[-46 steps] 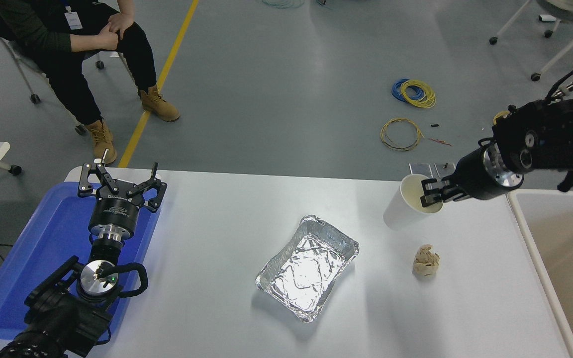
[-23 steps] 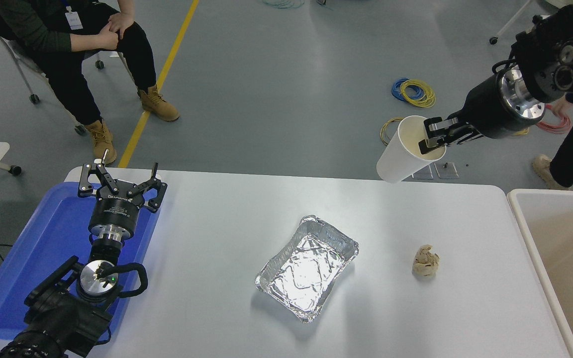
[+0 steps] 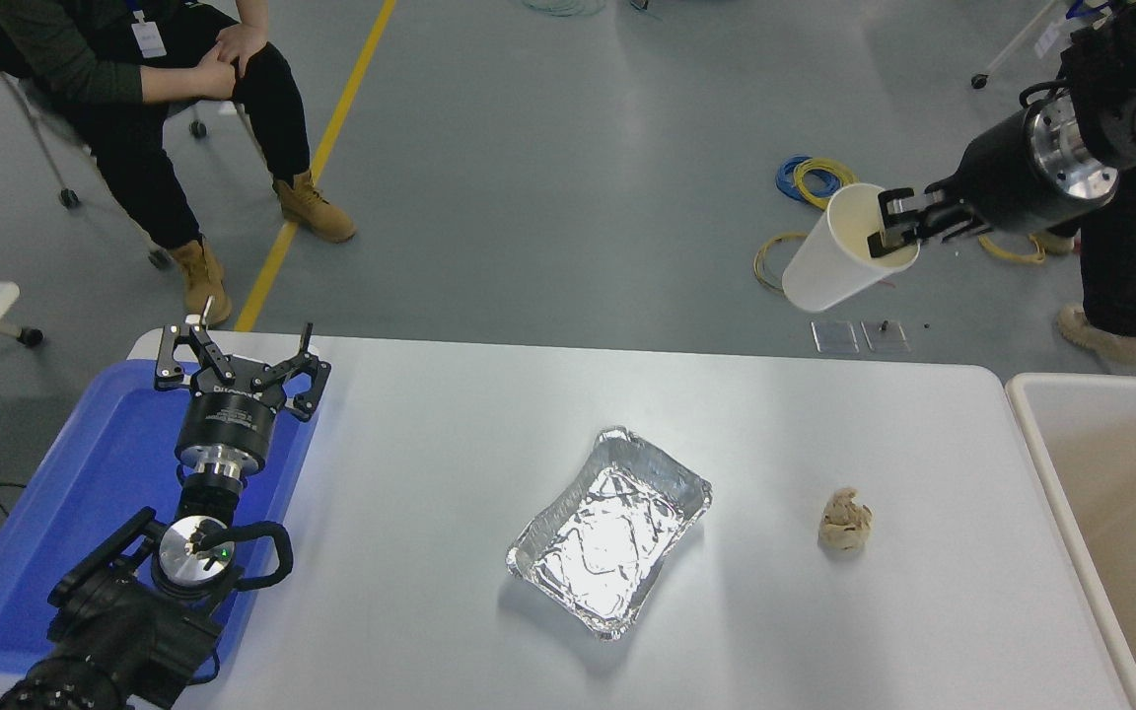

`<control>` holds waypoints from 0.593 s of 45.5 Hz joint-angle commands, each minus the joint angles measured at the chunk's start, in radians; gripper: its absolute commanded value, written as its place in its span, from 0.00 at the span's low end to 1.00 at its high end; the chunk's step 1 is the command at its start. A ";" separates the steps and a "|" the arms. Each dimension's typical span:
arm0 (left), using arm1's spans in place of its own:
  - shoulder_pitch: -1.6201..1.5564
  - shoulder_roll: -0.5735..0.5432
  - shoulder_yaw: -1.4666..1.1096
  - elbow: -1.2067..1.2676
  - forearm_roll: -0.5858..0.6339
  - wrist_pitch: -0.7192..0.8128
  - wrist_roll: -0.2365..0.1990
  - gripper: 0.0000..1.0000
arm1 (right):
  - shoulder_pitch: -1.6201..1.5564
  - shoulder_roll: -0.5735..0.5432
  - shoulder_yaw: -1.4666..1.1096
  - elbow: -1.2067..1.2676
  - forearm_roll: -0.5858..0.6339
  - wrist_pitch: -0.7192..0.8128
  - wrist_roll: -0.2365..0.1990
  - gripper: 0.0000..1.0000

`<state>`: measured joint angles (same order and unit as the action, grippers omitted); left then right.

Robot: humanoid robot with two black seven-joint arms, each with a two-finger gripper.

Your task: Pick up paper cup place in dustbin

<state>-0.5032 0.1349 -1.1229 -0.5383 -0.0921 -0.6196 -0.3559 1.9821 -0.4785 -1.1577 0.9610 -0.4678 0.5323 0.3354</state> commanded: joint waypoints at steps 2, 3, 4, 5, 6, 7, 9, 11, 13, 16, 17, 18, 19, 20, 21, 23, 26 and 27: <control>0.000 0.000 0.000 0.000 0.000 0.000 0.000 1.00 | -0.282 -0.052 0.004 -0.379 0.005 -0.012 -0.003 0.00; 0.000 -0.001 0.000 0.000 0.000 0.000 0.000 1.00 | -0.307 -0.052 0.006 -0.415 0.011 -0.014 -0.004 0.00; 0.000 0.000 0.000 0.000 0.000 0.000 0.000 1.00 | -0.333 -0.052 0.006 -0.451 0.021 -0.015 -0.006 0.00; 0.000 -0.001 0.000 0.000 0.000 0.000 0.000 1.00 | -0.359 -0.052 0.009 -0.487 0.035 -0.015 -0.007 0.00; 0.000 -0.001 0.000 0.000 0.000 0.000 0.000 1.00 | -0.390 -0.051 0.010 -0.520 0.050 -0.015 -0.010 0.00; -0.001 0.000 0.000 0.000 0.000 0.000 0.000 1.00 | -0.417 -0.051 0.010 -0.556 0.067 -0.017 -0.010 0.00; 0.000 0.000 0.000 0.000 0.000 0.000 0.000 1.00 | -0.477 -0.051 0.010 -0.626 0.098 -0.021 -0.012 0.00; -0.001 0.000 0.000 0.000 0.000 0.000 0.000 1.00 | -0.537 -0.052 0.010 -0.695 0.121 -0.026 -0.013 0.00; 0.000 -0.001 0.000 0.000 0.000 0.000 0.000 1.00 | -0.594 -0.052 0.010 -0.760 0.138 -0.034 -0.013 0.00; 0.000 0.000 0.000 0.000 0.000 0.000 0.000 1.00 | -0.676 -0.052 0.010 -0.846 0.156 -0.049 -0.013 0.00; -0.001 -0.001 0.000 0.000 0.000 0.000 0.000 1.00 | -0.700 -0.052 0.010 -0.870 0.161 -0.055 -0.013 0.00; -0.001 -0.001 0.000 0.000 0.000 0.000 0.000 1.00 | -0.723 -0.054 0.010 -0.893 0.169 -0.060 -0.013 0.00; 0.000 -0.001 0.000 0.000 0.000 0.000 0.000 1.00 | -0.746 -0.054 0.010 -0.913 0.176 -0.067 -0.015 0.00; -0.001 0.000 0.000 0.000 0.000 0.000 0.000 1.00 | -0.765 -0.055 0.010 -0.930 0.185 -0.074 -0.015 0.00; -0.001 -0.001 0.000 0.000 0.000 0.000 0.000 1.00 | -0.784 -0.057 0.010 -0.942 0.193 -0.083 -0.015 0.00; -0.001 -0.001 0.000 0.000 0.000 0.000 0.000 1.00 | -0.813 -0.058 0.012 -0.959 0.207 -0.104 -0.018 0.00; 0.000 -0.001 0.000 0.000 0.000 0.000 0.000 1.00 | -0.842 -0.058 0.029 -0.966 0.224 -0.147 -0.044 0.00; 0.000 -0.001 0.000 0.000 0.000 0.000 0.000 1.00 | -0.852 -0.058 0.038 -0.967 0.227 -0.161 -0.062 0.00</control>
<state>-0.5040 0.1340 -1.1229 -0.5384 -0.0920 -0.6196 -0.3558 1.3307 -0.5304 -1.1470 0.1699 -0.3136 0.4656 0.3205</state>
